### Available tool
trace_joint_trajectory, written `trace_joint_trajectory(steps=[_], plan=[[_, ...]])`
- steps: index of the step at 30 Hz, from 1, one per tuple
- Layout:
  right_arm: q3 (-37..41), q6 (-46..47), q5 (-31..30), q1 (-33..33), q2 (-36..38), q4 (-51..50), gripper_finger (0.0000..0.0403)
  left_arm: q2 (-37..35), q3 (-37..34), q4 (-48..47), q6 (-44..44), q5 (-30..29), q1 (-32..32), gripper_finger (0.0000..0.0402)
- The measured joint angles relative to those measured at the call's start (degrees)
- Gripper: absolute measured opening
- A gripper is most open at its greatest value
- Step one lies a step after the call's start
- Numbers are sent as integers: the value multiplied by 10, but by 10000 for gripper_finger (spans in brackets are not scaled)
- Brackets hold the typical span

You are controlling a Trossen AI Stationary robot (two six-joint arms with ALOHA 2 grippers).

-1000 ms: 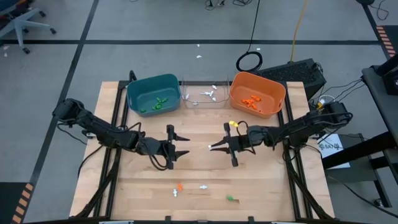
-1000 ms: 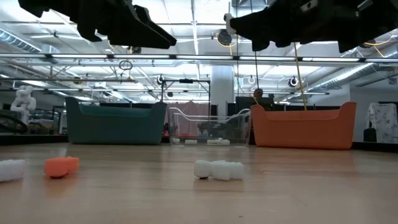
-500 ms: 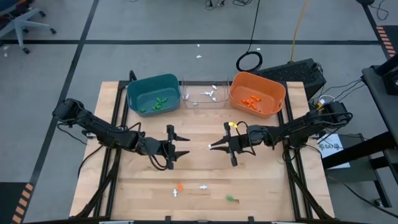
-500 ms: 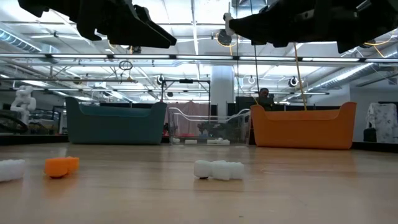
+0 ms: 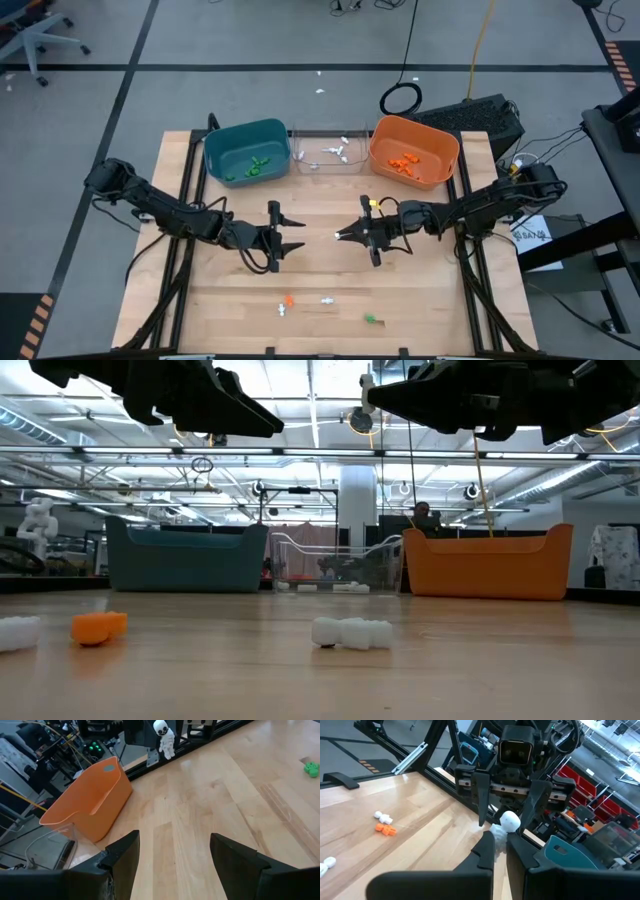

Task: Sort Halloween decoration
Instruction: Put the white skeleton toy into the transparent bin

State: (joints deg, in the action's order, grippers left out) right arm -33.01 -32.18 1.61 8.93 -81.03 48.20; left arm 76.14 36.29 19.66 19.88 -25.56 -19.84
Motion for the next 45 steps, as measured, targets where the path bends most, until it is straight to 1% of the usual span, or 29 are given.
trace_joint_trajectory(steps=[11, 16, 20, 26, 28, 33, 34, 36, 38, 40, 45], plan=[[0, 37, -2, 0, 0, -4, 4, 0, 0, 0, 0, 0, 0, 240], [0, 72, -16, 0, 0, -4, 4, 0, 0, 0, 0, 0, 0, 240], [0, 125, -21, -7, 0, -4, 4, 0, 0, 0, 0, 0, 0, 240], [0, 190, -84, -25, 0, 4, 4, 0, 0, 0, 0, 0, 0, 240], [0, 214, -114, -32, 0, 4, 4, 0, 0, 0, 0, 0, 0, 240], [-4, 262, -241, -59, 0, 7, 4, 0, 0, 0, 0, 0, 0, 240], [-7, 267, -255, -69, 0, 8, 4, 0, 0, 0, 0, 0, 0, 240], [-18, 289, -257, -94, 0, 0, 4, 0, 0, 0, 0, 0, 0, 240], [-38, 327, -251, -124, 0, -28, 4, 0, 0, 0, 0, 0, 0, 240], [-68, 350, -228, -155, 0, -87, 4, 0, 0, 0, 0, 0, 0, 240], [-168, 385, -193, -223, -5, -315, 4, 0, 0, 0, 0, 0, 0, 240]])
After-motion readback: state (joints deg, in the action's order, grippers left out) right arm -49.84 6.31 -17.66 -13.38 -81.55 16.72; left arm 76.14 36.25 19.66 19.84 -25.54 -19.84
